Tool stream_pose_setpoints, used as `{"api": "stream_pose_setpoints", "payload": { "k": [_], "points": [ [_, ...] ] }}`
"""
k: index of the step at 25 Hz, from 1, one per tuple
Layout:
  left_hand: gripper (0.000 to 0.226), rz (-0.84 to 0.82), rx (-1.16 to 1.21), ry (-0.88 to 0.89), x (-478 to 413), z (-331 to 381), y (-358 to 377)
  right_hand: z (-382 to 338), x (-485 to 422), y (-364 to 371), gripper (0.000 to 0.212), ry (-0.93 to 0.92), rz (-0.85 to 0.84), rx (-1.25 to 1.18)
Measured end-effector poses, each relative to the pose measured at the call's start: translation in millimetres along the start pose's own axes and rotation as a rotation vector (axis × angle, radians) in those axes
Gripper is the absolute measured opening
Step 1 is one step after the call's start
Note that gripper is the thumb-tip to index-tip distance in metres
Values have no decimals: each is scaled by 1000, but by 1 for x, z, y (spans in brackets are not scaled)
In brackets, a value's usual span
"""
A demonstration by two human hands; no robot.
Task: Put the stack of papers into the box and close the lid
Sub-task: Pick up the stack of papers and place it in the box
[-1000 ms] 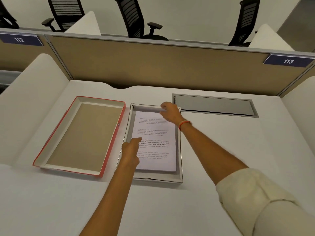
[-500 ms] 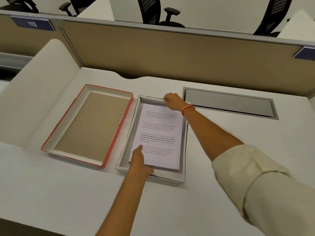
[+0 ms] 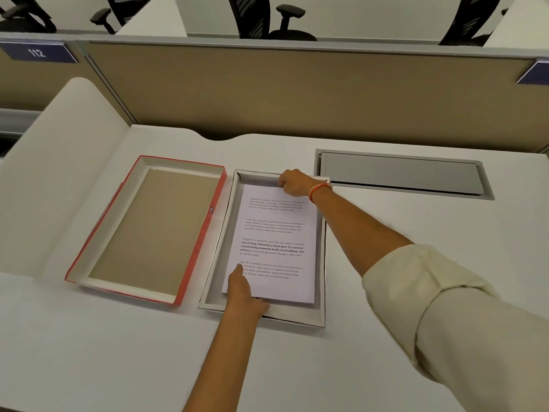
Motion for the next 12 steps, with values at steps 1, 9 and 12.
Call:
{"api": "stream_pose_setpoints", "payload": {
  "k": [1,9,12],
  "points": [
    [38,5,-4,-2,0,0,0,1,0,1,33,-2,5,0],
    [41,2,48,15,1,0,2,2,6,5,33,-24,51,-5],
    [40,-5,48,18,2,1,3,1,8,5,34,-31,54,3]
  ]
}}
Point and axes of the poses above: each hand's wrist, its own x-axis away from the middle knuckle, its own y-axis out of the palm, z = x × y, the point moved 1 cm from there along -x, towards the middle knuckle, and after that the axes turned 10 degrees about y, right-handed, at the moved point
